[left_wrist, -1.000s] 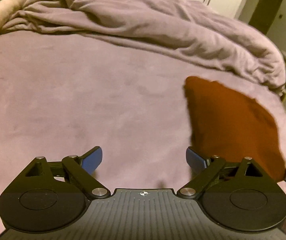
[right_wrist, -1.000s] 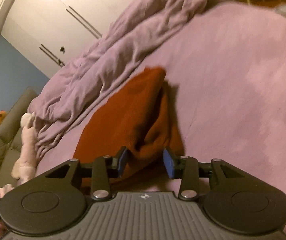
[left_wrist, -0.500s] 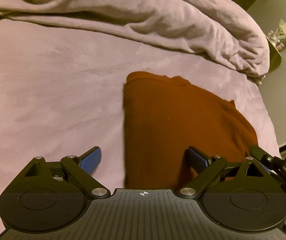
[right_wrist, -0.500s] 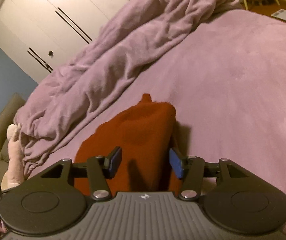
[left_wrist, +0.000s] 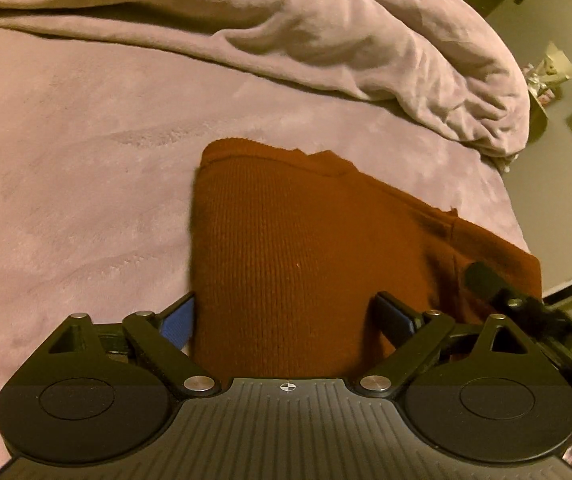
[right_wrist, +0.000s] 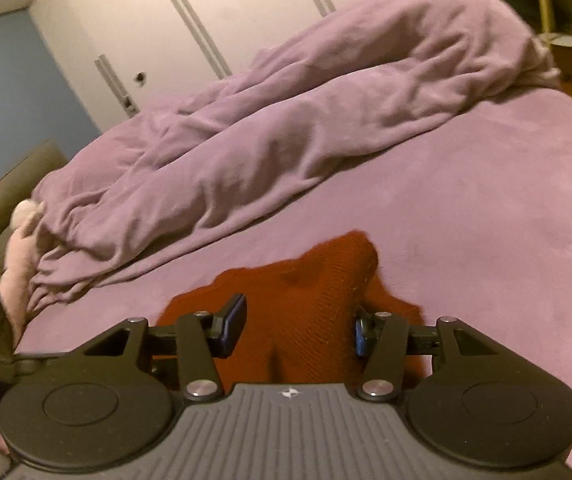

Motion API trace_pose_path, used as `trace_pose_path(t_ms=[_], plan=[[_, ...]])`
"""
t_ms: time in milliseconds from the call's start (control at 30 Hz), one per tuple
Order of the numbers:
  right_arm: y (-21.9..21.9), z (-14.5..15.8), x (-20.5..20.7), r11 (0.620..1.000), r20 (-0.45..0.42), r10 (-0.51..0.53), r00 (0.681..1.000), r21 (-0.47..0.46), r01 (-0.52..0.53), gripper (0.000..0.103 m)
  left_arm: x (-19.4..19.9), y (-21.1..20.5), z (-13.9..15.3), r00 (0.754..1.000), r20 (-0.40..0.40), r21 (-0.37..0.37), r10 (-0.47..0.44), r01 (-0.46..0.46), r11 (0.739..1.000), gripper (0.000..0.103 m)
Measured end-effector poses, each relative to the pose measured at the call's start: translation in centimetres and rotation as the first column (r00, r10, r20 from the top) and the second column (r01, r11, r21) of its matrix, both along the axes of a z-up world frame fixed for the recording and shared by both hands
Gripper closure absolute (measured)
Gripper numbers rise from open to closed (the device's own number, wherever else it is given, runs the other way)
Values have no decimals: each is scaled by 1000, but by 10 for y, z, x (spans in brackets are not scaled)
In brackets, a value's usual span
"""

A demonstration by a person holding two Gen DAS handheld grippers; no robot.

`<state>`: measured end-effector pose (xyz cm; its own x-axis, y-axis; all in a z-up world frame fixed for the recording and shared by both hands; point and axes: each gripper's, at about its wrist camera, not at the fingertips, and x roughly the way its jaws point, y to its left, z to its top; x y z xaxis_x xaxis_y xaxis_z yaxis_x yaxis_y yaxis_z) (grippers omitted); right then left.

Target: Fold small clothes

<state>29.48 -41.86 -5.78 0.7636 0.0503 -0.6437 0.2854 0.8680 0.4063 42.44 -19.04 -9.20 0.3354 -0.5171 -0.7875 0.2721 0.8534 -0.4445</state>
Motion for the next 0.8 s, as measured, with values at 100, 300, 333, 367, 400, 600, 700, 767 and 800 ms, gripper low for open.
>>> trace_pose_path(t_ms=[100,300,333,367,400,600,700,767,800], plan=[[3,-10,10,999,-46,25,999,-37,-27,82,-3,0,1,999,38,23,-15,14,1000,22],[14,-5,15,995,-7,87,996,-53,-87,90,-6,3,6,997,68,34,-27,25,999,41],[18,-4,16,994,-3,99,995,-55,-99,90,-7,3,8,997,76,36,-31,28,999,43],[20,-2,16,993,3,107,994,-52,-107,90,-9,4,9,996,86,37,-35,32,999,47],[21,-1,17,992,13,119,993,-36,-118,90,-10,6,11,995,92,34,-36,33,999,50],[25,8,22,987,79,157,984,33,-160,90,-15,21,15,995,98,-8,-2,3,1000,56],[28,10,24,985,79,169,982,-41,-166,89,-16,27,17,993,117,-6,24,-23,1000,55],[30,8,25,983,27,144,989,-120,-140,80,-16,25,16,992,122,14,28,-29,999,53],[30,9,23,978,-1,123,992,-169,-122,74,-17,24,16,991,131,29,27,-31,999,50]])
